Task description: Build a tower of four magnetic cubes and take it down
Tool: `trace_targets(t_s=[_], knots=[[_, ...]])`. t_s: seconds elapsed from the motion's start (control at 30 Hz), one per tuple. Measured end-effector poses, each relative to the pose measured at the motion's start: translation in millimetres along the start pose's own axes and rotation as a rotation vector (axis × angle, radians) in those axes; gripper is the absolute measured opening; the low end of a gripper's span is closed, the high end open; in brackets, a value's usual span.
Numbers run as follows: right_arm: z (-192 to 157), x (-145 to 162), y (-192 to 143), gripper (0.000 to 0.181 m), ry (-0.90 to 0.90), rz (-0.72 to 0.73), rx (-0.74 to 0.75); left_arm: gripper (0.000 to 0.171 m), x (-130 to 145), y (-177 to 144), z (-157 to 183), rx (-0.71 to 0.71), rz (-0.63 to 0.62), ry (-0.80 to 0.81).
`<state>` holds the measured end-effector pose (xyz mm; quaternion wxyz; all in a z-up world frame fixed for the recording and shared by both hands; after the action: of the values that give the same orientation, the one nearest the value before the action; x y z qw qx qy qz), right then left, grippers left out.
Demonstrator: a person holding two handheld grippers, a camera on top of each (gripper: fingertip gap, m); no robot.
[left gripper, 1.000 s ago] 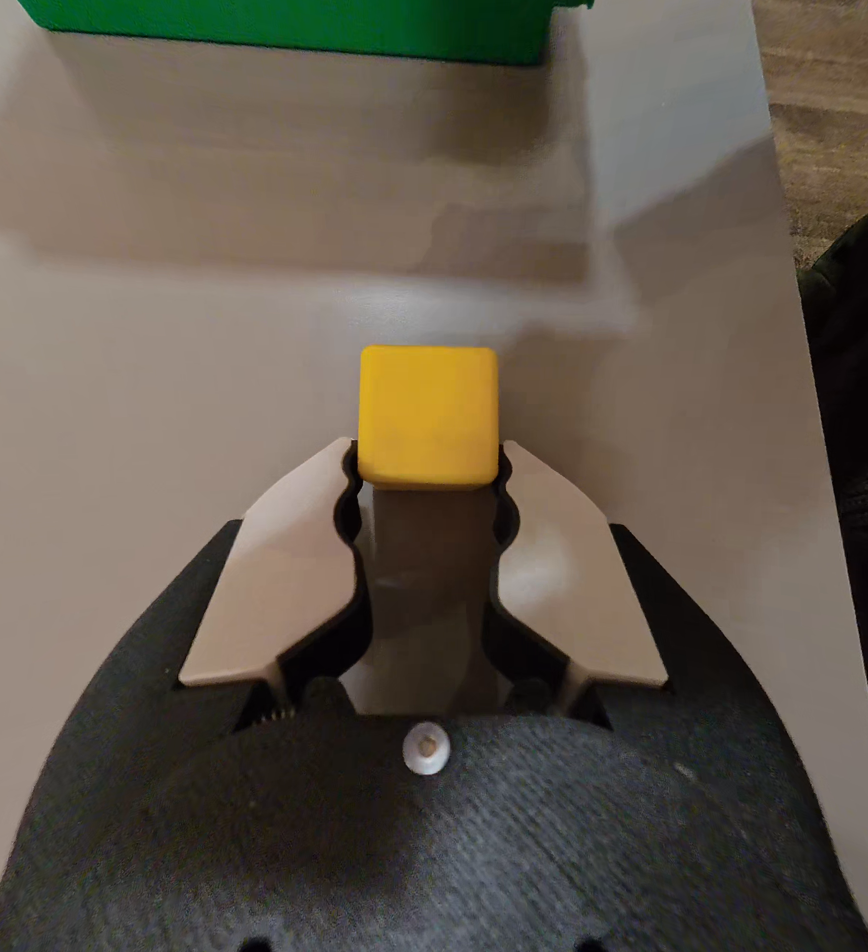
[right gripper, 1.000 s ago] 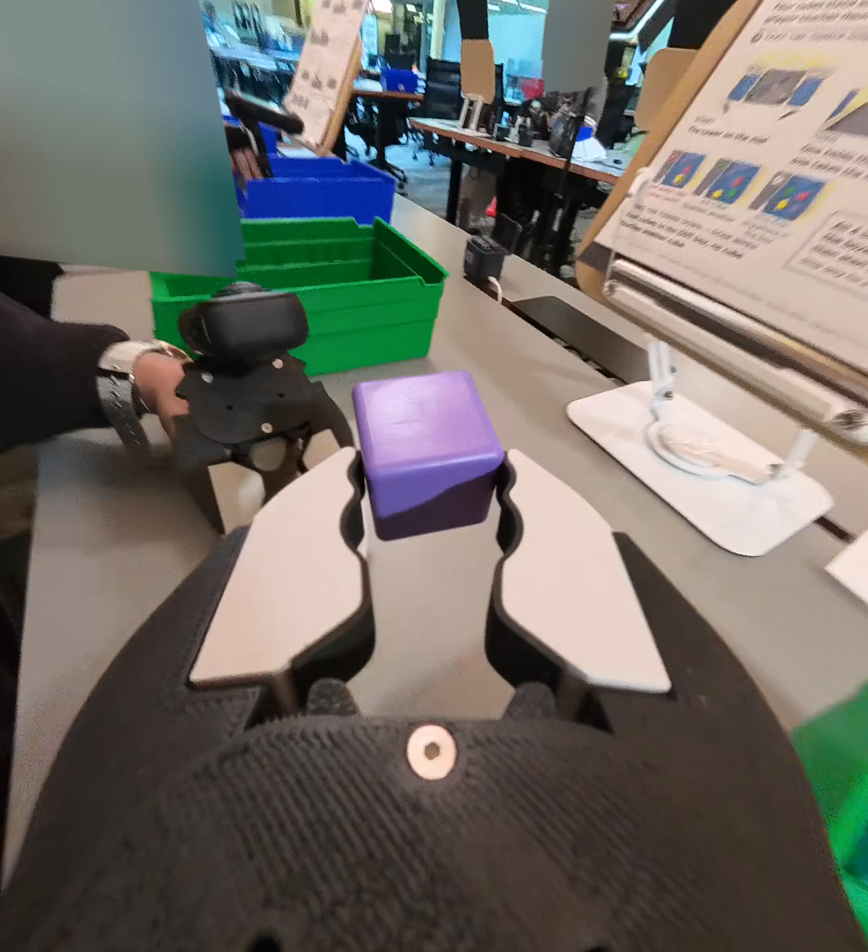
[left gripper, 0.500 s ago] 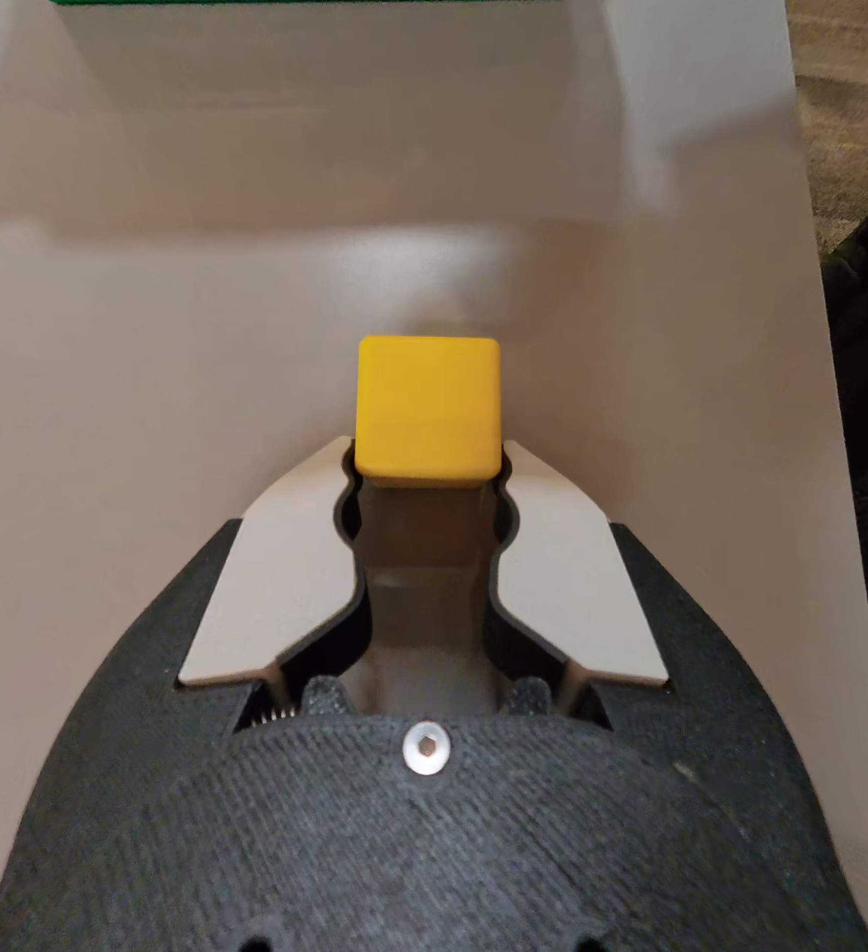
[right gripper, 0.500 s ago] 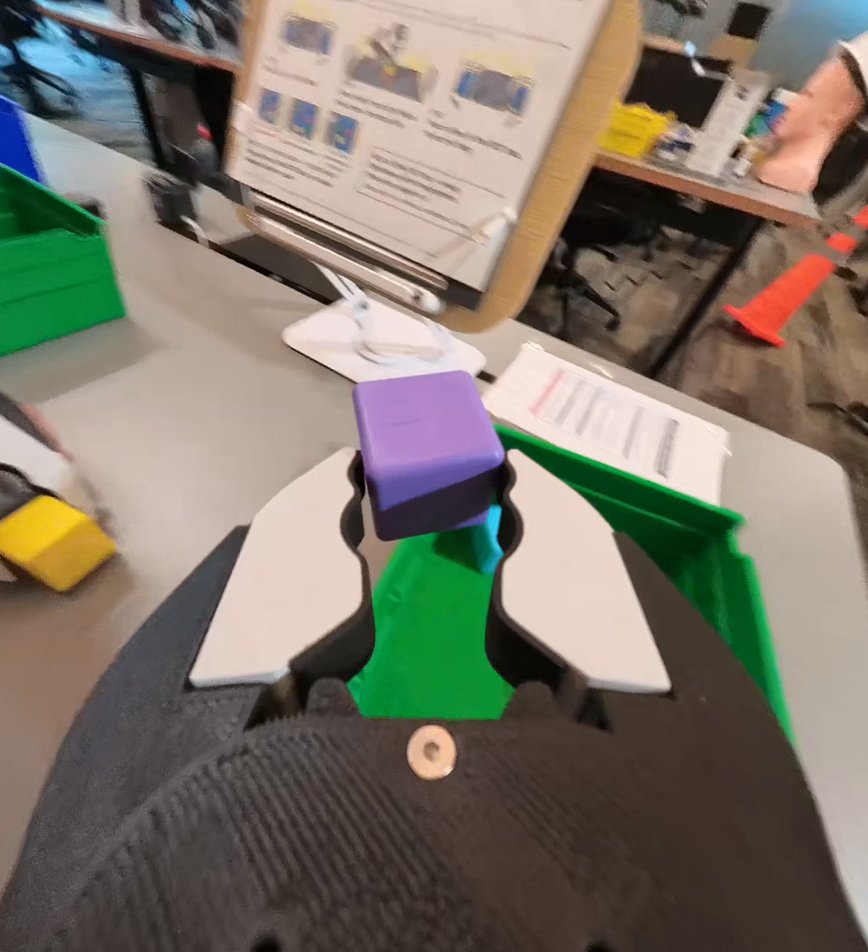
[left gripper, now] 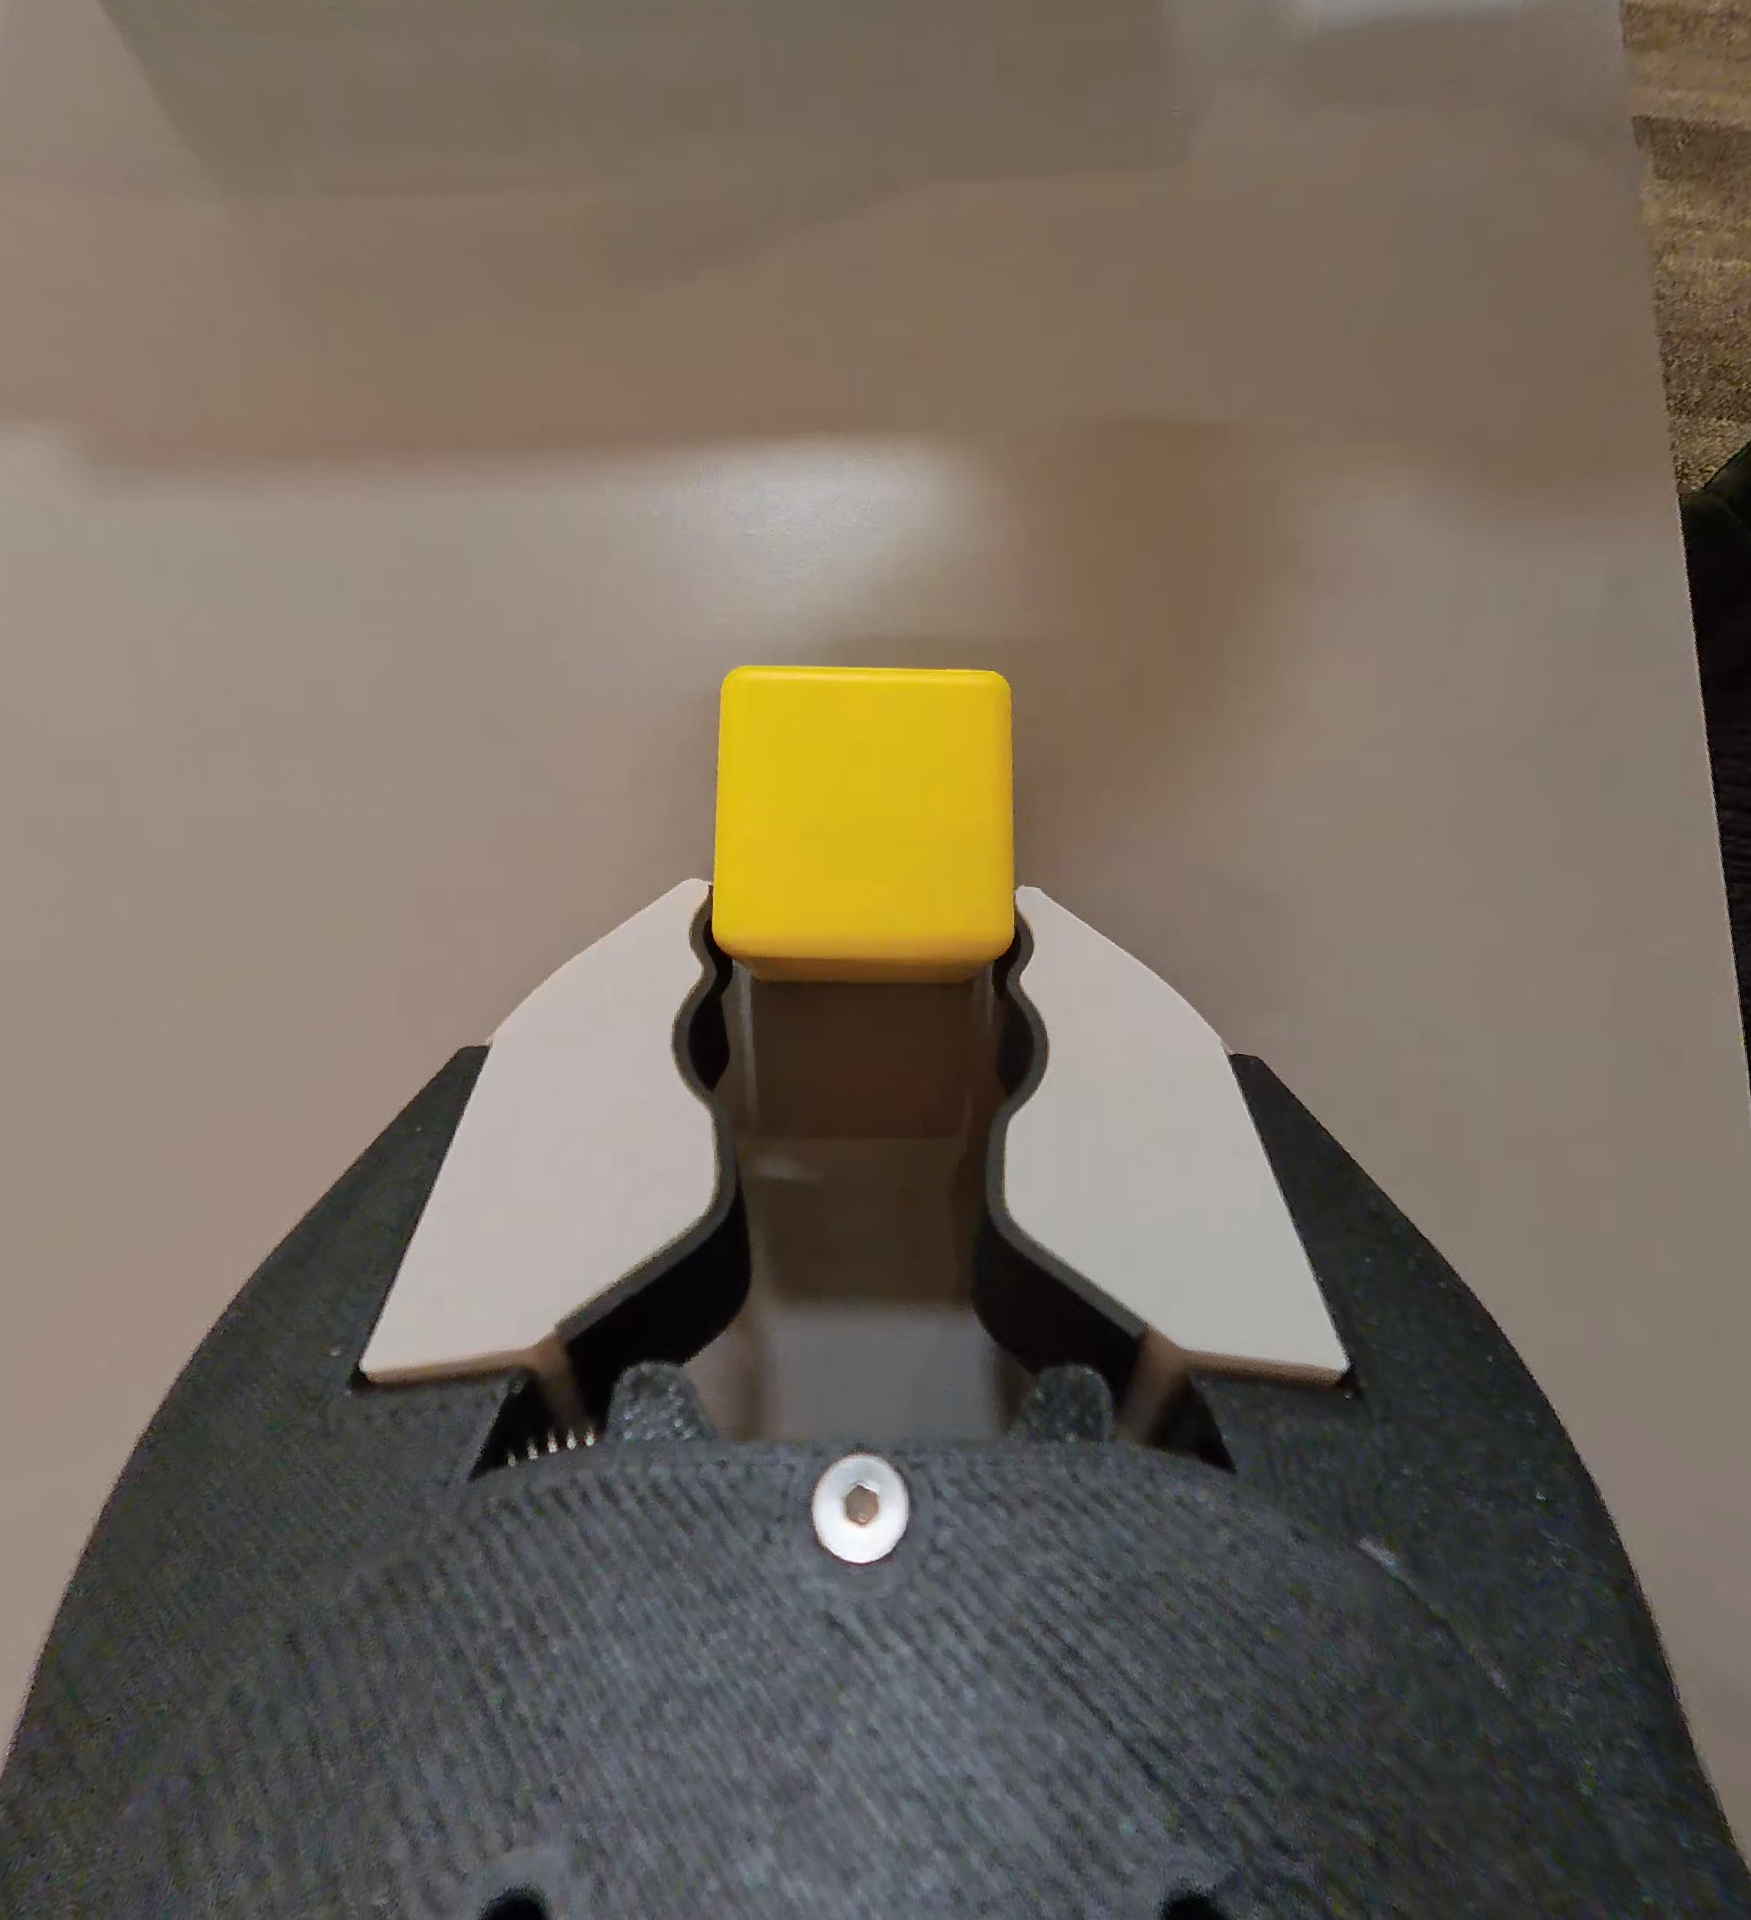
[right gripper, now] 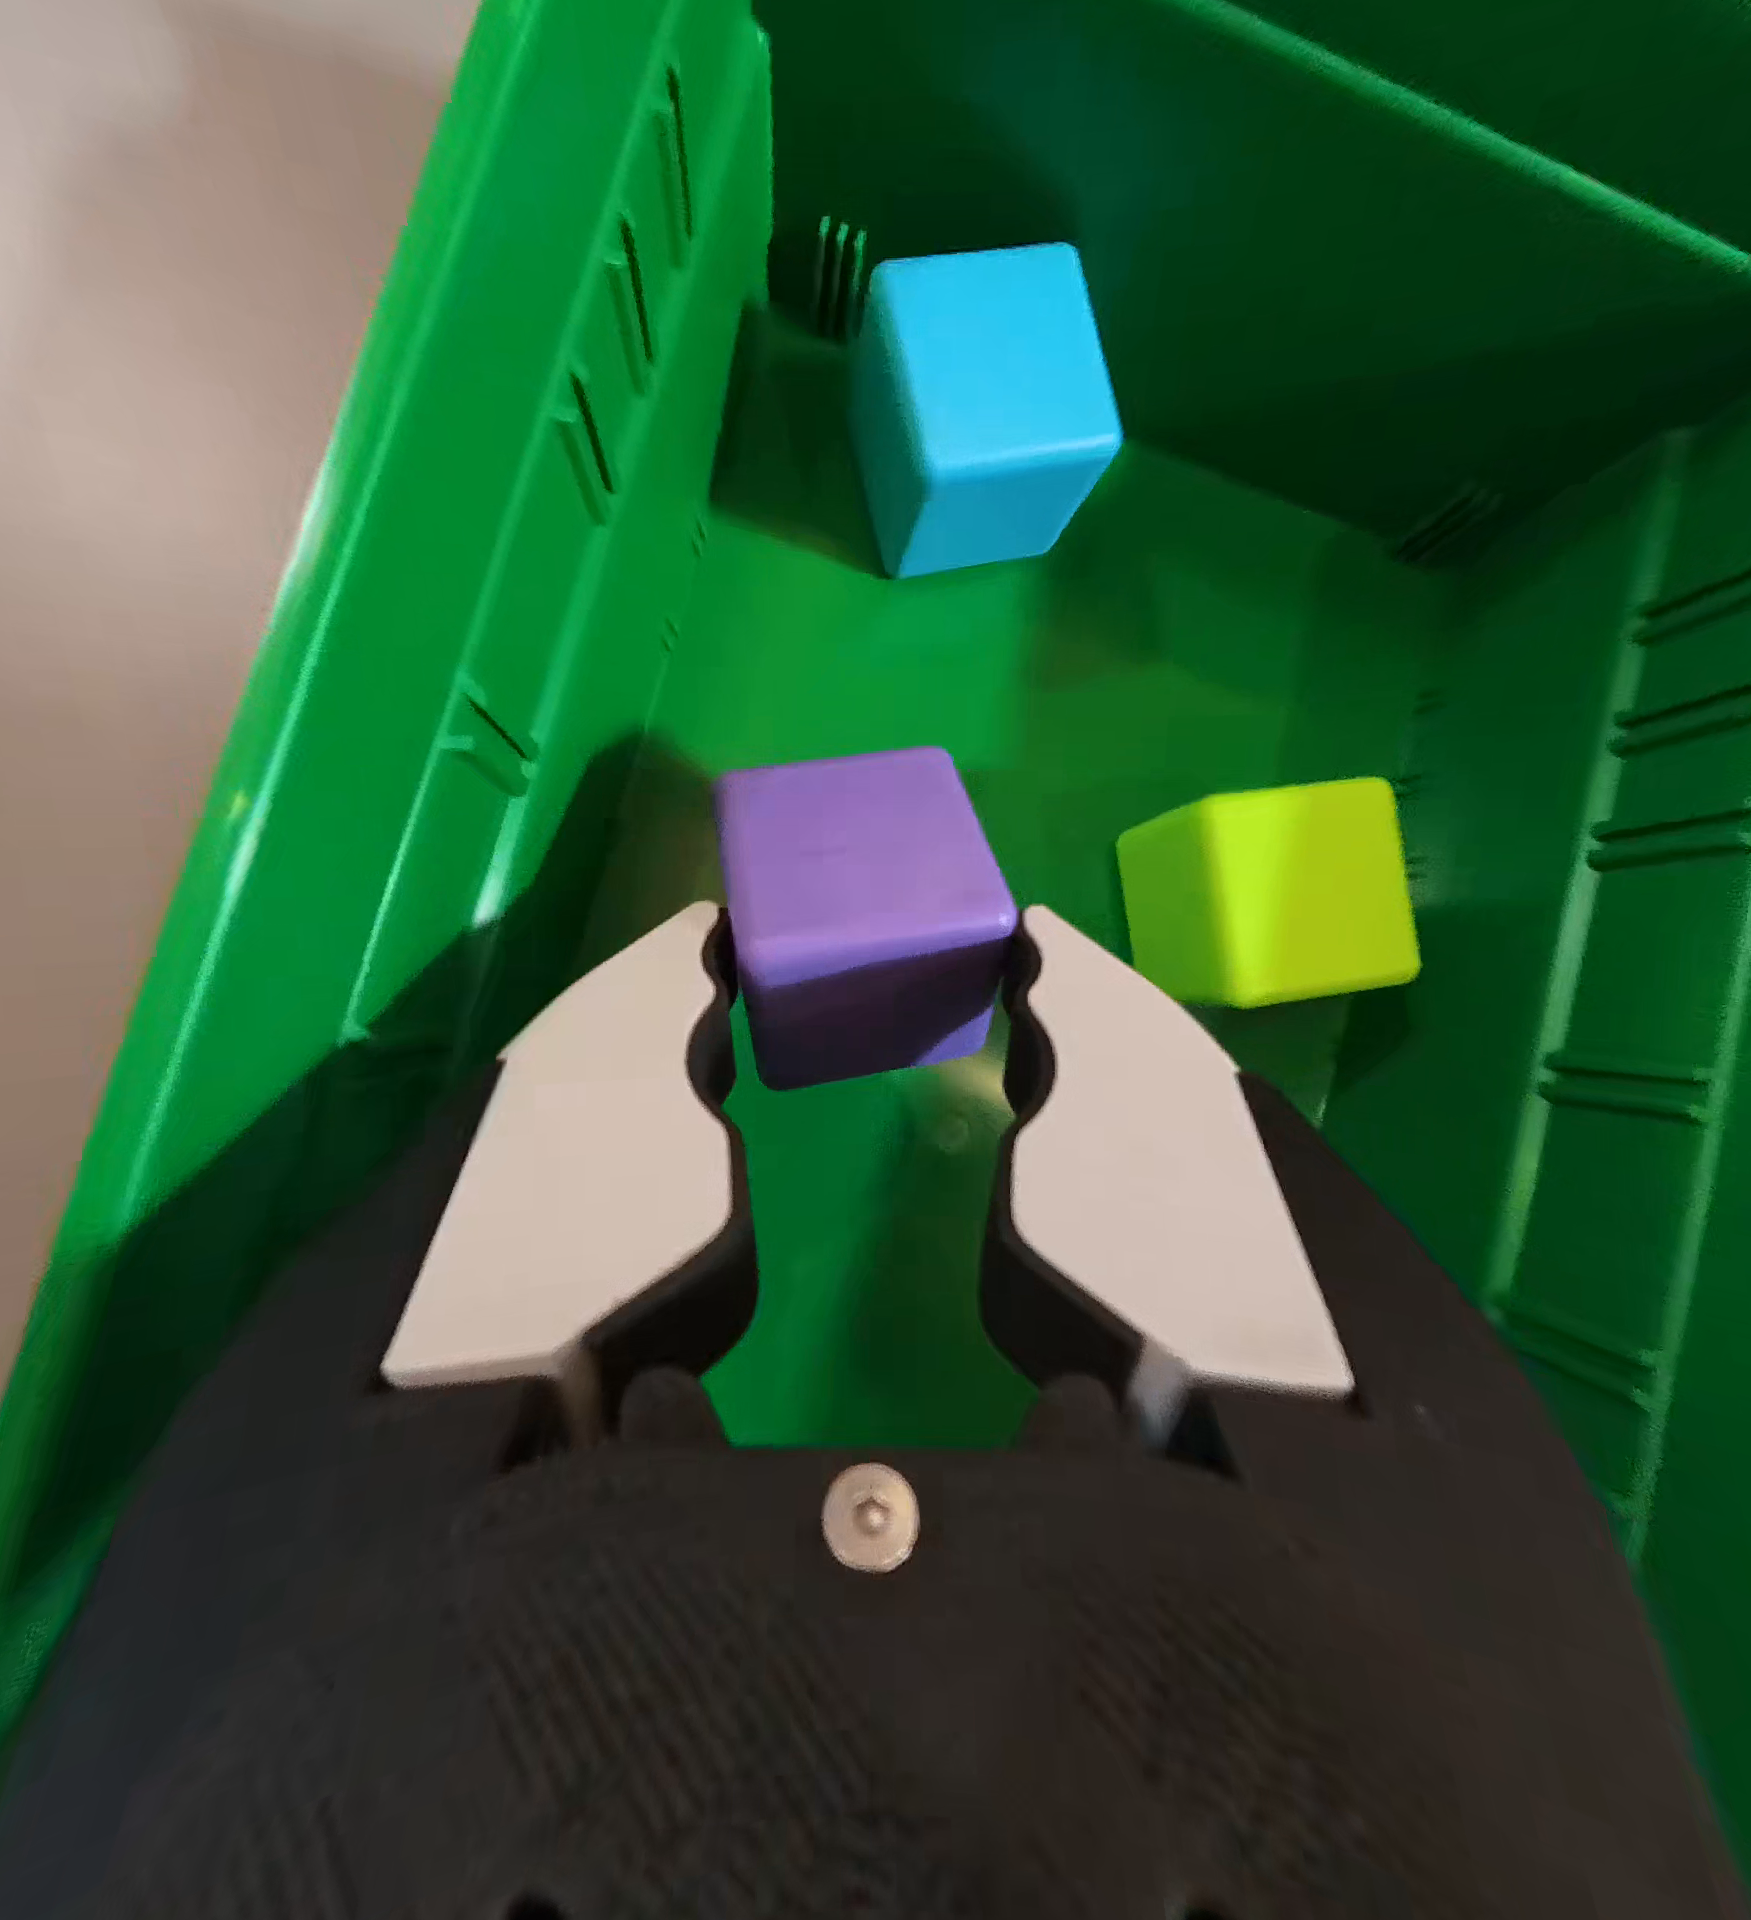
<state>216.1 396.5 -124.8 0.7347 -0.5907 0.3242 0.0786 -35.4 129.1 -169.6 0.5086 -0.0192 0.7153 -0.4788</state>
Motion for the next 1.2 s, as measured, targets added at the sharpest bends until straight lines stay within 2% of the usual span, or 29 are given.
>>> trace_targets(t_s=[0.57,0.7,0.83,0.97,1.1,1.2], knots=[[-10,-3,0,0.053,-0.039,0.003,-0.001,0.051,0,0,0,-0.002,-0.001,0.001],[-7,-4,-10,0.054,-0.043,0.016,0.010,0.051,0,0,0,-0.003,-0.002,0.002],[0,-7,-33,0.050,-0.010,0.077,0.038,0.051,0,0,0,-0.004,-0.003,0.003],[-3,5,-60,0.035,0.035,0.122,0.046,0.051,0,0,0,-0.007,-0.005,0.001],[-15,29,-83,0.001,0.046,0.151,0.086,0.051,0,0,0,-0.003,-0.009,-0.004],[-33,54,-92,0.000,0.095,0.177,0.063,0.051,0,1,-1,-0.001,-0.014,-0.005]])
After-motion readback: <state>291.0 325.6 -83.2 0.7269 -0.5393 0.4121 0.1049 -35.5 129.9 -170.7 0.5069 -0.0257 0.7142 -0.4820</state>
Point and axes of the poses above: each gripper's, where its closed fingertips meet, y out along the fingers, x out of its underside, z = x × y across the jaws, the point moved 9 cm from there along -y, back along the fingers, and after that the axes turned 4 degrees about -x, right-handed, at the moved point
